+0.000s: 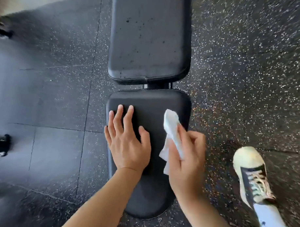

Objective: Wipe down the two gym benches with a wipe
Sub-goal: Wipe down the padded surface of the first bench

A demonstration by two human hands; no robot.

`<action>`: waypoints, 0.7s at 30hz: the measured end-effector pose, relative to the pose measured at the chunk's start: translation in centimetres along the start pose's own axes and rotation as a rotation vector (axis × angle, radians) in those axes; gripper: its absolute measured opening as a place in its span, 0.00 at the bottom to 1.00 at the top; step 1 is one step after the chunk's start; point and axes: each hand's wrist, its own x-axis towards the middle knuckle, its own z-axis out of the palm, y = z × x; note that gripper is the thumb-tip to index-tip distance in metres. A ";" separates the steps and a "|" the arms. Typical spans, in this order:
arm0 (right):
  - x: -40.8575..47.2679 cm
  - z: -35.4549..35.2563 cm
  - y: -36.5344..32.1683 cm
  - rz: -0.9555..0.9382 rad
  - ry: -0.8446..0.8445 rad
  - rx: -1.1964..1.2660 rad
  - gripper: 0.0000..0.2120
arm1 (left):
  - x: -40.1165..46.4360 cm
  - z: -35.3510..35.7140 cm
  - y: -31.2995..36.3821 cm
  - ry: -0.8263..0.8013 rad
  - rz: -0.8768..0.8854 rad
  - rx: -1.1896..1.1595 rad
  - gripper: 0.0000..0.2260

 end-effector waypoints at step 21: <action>-3.6 -1.8 1.1 -0.012 -0.165 0.040 0.23 | 0.1 0.1 0.3 0.017 0.010 0.028 0.29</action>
